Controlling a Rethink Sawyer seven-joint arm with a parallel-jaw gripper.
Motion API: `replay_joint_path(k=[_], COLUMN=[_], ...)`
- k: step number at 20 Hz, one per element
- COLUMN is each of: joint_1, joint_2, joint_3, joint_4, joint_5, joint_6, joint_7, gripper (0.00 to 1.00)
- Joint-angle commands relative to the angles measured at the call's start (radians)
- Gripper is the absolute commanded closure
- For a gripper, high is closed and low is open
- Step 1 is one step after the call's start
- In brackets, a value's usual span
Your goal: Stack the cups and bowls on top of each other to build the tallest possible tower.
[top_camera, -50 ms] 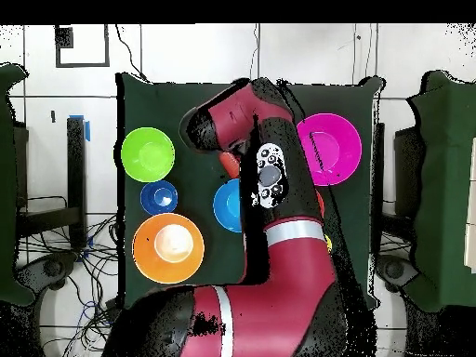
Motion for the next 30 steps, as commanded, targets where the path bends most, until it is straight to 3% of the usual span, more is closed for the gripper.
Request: replay_joint_path(k=[1, 13, 30], joint_1=[0.025, 0.036, 0.030], joint_2=[0.019, 0.024, 0.028], joint_3=[-0.045, -0.055, -0.057], joint_4=[0.027, 0.067, 0.146], joint_5=[-0.062, 0.006, 0.111], joint_6=[0.093, 0.062, 0.068], joint_7=[-0.204, -0.126, -0.098], gripper=[1.00, 1.00, 1.00])
